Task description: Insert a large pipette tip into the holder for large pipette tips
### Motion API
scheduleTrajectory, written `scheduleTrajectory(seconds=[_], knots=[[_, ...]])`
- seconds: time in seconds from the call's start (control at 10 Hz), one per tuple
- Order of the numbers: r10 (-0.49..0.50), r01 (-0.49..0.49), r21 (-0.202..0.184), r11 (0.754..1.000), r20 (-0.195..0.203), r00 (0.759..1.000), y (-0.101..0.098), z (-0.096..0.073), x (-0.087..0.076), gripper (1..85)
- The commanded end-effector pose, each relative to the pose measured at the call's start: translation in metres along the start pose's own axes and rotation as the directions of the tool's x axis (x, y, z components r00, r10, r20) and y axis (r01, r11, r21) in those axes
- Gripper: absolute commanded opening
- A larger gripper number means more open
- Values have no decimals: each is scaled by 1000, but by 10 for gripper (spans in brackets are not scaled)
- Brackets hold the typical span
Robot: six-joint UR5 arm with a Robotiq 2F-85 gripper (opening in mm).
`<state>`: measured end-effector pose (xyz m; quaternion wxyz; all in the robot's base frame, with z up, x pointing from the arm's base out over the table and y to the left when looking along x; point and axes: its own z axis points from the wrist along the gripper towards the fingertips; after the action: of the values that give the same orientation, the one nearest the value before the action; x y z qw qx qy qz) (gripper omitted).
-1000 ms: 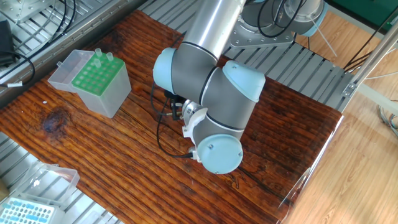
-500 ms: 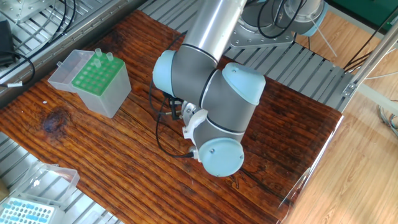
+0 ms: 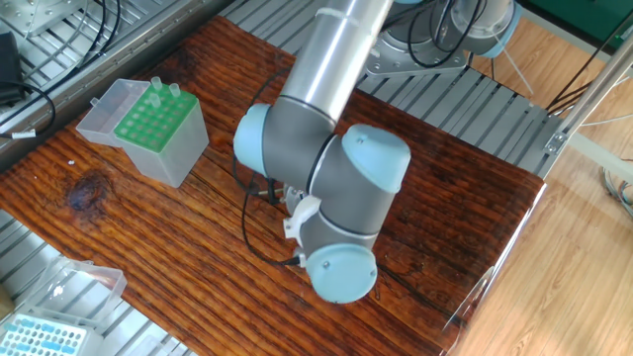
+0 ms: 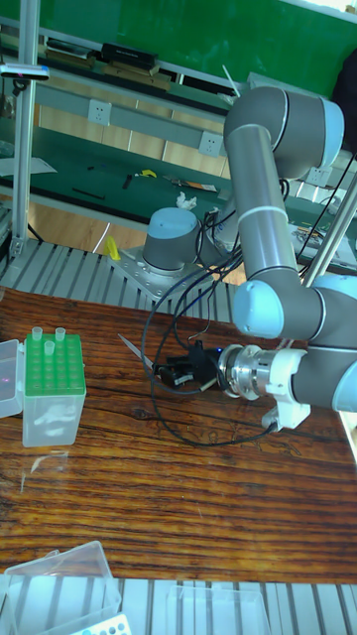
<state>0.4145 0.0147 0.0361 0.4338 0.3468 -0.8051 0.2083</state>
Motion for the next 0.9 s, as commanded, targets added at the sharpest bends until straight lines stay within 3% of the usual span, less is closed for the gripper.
scheduleTrajectory(seconds=[0.0,0.3,0.8], knots=[[6,-6,-41,999,-3,1000,3,-1,-10,397],[7,-8,-61,998,-11,1000,7,-6,-18,397],[22,-24,-47,999,-37,999,1,-2,-17,397]])
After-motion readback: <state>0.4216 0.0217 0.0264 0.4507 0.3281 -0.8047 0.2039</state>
